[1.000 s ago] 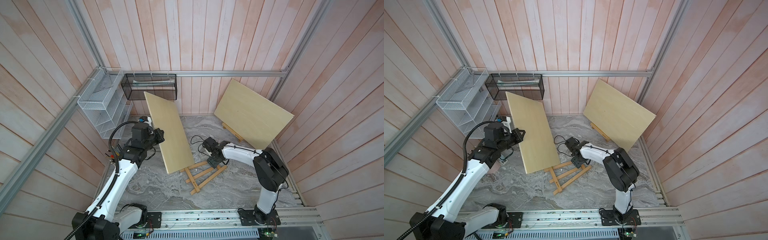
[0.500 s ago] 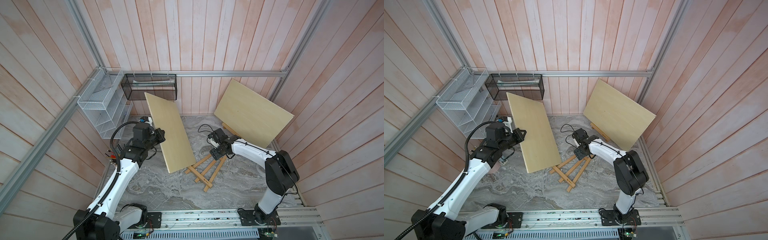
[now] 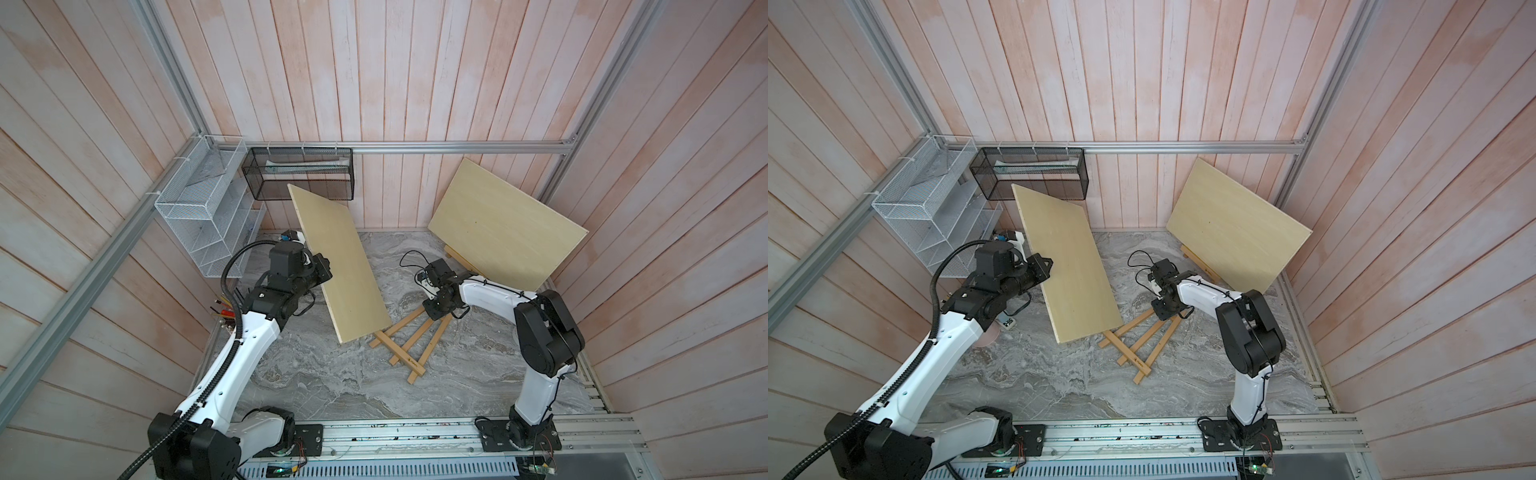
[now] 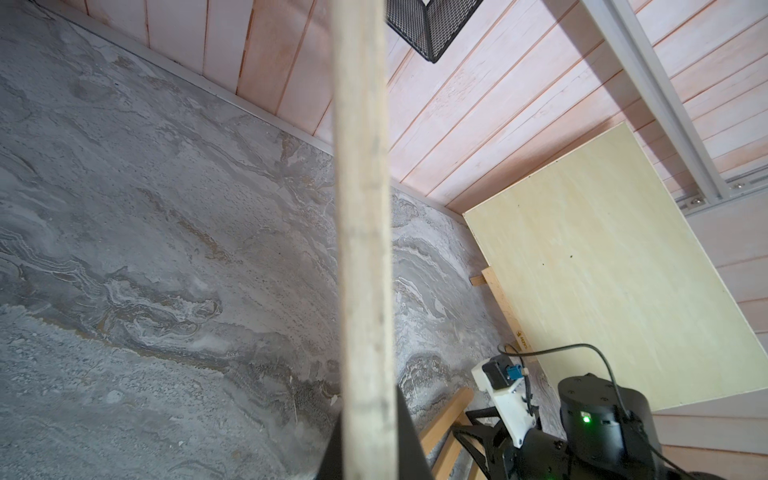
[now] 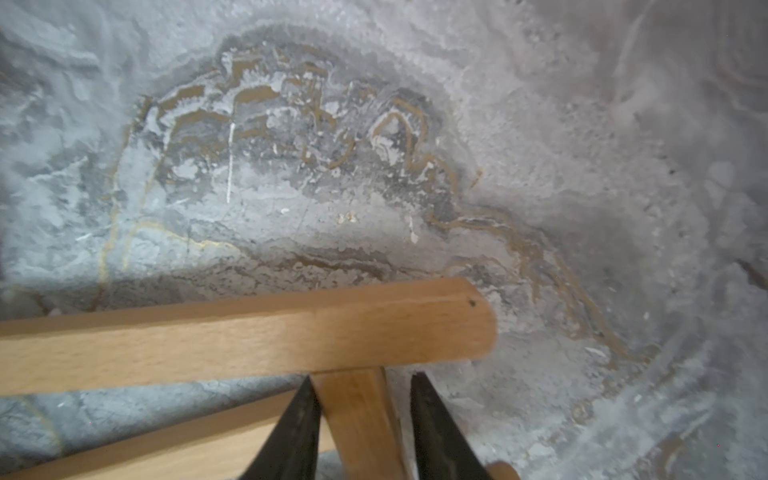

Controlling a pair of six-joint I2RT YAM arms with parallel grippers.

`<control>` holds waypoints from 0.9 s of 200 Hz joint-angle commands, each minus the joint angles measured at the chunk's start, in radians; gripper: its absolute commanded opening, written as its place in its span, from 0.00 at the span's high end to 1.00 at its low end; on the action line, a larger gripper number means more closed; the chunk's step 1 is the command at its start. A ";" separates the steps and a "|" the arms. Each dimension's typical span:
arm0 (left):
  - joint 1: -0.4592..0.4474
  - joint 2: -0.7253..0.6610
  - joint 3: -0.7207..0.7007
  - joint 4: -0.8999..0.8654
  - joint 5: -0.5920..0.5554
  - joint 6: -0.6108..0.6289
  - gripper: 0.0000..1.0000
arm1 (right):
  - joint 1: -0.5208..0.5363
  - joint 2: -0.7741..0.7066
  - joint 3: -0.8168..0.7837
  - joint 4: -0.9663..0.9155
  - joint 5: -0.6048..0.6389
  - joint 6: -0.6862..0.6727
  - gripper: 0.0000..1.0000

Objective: Assemble the easel
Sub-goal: Pick up the easel at the center of the board.

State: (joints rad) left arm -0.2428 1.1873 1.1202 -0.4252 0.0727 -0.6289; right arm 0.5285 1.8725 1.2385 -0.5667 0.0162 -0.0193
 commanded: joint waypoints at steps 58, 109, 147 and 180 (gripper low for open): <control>0.007 -0.070 0.081 0.134 -0.307 -0.070 1.00 | -0.016 0.000 -0.006 0.007 -0.017 0.010 0.86; 0.019 -0.095 0.056 0.151 -0.438 -0.121 1.00 | -0.044 -0.157 -0.140 0.003 0.075 0.070 0.89; 0.024 -0.077 0.065 0.147 -0.430 -0.111 1.00 | -0.112 -0.280 -0.173 0.020 0.011 0.103 0.92; 0.024 -0.061 0.069 0.154 -0.392 -0.104 1.00 | -0.157 -0.341 -0.078 0.041 -0.102 0.129 0.92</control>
State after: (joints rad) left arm -0.2199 1.1461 1.1240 -0.4553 -0.3073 -0.7605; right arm 0.3920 1.5841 1.0698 -0.5648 0.0269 0.0639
